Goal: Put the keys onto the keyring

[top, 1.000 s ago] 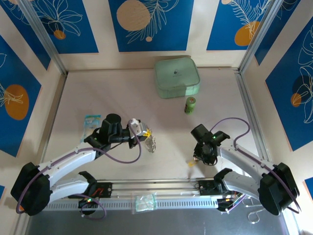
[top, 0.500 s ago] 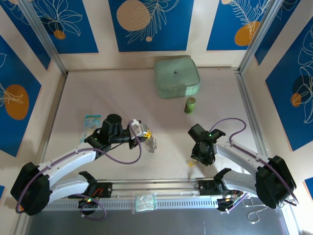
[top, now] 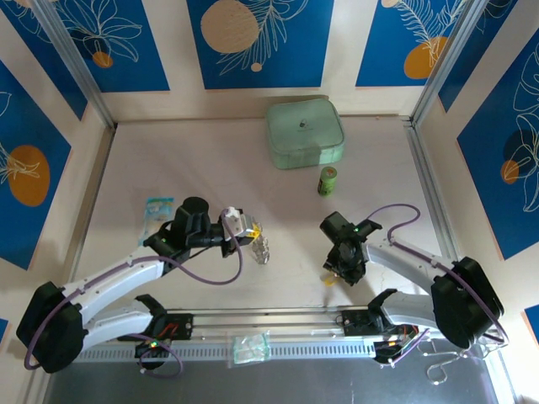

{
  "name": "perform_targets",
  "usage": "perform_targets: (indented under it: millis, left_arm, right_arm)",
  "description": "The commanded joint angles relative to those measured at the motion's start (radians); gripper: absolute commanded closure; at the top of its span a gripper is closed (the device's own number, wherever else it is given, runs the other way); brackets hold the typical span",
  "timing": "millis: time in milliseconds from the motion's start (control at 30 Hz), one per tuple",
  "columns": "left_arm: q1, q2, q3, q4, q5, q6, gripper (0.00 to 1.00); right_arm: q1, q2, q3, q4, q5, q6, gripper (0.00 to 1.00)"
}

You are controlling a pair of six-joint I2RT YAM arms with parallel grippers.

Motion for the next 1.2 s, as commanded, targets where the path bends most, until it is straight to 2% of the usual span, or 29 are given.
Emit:
perform_targets:
  millis: [0, 433, 700, 967, 1167]
  left_arm:
    - [-0.016, -0.031, -0.002, 0.020, -0.002, 0.025, 1.00]
    - [-0.020, -0.026, -0.002, 0.019, 0.001, 0.029, 1.00]
    - [-0.022, -0.030, -0.002, 0.016, 0.002, 0.031, 1.00]
    - [-0.023, -0.027, 0.000, 0.011, 0.002, 0.036, 1.00]
    - [-0.023, -0.029, -0.001, 0.009, 0.002, 0.037, 1.00]
  right_arm:
    - [0.009, 0.033, 0.008, 0.017, -0.003, 0.023, 0.52]
    - [0.080, 0.070, 0.086, 0.154, -0.073, -0.086, 0.54]
    - [0.044, 0.061, 0.098, -0.073, 0.079, -0.099, 0.62]
    - [0.100, 0.180, 0.183, -0.129, 0.090, -0.217, 0.66]
    - [0.141, 0.274, 0.216, -0.098, 0.056, -0.283, 0.67]
